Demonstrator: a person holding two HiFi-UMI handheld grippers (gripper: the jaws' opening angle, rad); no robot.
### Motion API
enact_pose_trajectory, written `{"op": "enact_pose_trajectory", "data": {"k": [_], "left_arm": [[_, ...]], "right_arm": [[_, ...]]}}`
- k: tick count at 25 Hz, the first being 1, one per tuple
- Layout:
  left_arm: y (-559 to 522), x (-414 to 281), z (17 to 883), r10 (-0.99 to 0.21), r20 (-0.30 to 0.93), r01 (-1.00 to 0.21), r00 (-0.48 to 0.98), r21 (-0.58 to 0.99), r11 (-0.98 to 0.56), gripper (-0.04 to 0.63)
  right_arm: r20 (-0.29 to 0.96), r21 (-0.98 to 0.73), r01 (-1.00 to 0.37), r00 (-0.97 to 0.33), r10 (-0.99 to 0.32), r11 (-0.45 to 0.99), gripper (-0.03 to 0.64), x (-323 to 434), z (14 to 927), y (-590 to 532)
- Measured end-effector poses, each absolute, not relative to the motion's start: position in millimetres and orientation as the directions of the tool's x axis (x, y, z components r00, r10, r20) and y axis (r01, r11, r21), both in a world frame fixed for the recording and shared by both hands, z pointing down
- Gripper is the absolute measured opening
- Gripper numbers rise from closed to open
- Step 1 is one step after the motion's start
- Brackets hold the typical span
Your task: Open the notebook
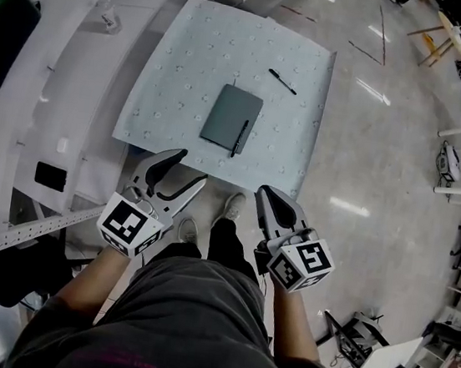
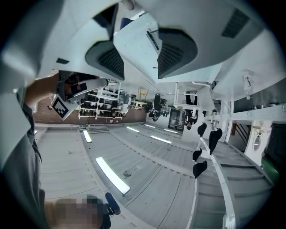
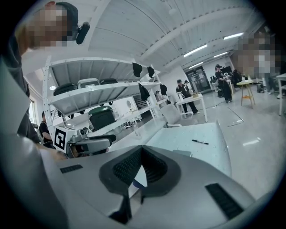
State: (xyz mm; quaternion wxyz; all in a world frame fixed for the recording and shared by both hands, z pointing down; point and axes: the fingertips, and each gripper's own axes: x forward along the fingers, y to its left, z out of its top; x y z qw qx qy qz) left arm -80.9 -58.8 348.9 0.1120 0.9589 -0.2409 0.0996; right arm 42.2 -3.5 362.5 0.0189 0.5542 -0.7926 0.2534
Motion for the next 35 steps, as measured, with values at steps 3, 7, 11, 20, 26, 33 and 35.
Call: {"op": "enact_pose_trajectory", "data": {"k": [3,7,11,20,26,33,35], "left_arm": [[-75,-65,354,-0.446,0.260,-0.494,0.857,0.165,-0.854,0.230],[-95,-41,362,-0.457,0.283,-0.512,0.843,0.164,-0.843,0.230],[-113,-17,374,-0.471,0.310,-0.535,0.825,0.166,-0.828,0.230],[-148,35,401,-0.499,0.382,-0.586,0.777,0.152,-0.796,0.230],[-162,64,424,-0.496,0.442,-0.602,0.748,0.135,-0.787,0.230],[-167,84,461,-0.485,0.506,-0.613,0.713,0.114,-0.782,0.230],[-168,88,471,-0.479,0.521,-0.610,0.707,0.105,-0.785,0.230]], "right_arm": [[0.315,-0.395,-0.881,-0.397,-0.862,0.261,0.003,58,368,-20],[0.320,-0.412,-0.870,-0.417,-0.851,0.271,0.003,81,376,-44],[0.328,-0.434,-0.857,-0.439,-0.836,0.280,0.003,106,387,-65],[0.343,-0.476,-0.824,-0.496,-0.798,0.307,0.003,163,410,-105],[0.353,-0.502,-0.808,-0.517,-0.780,0.308,0.003,200,427,-124],[0.374,-0.526,-0.793,-0.539,-0.755,0.307,0.003,222,455,-134],[0.381,-0.530,-0.792,-0.542,-0.749,0.304,0.003,224,460,-134]]}}
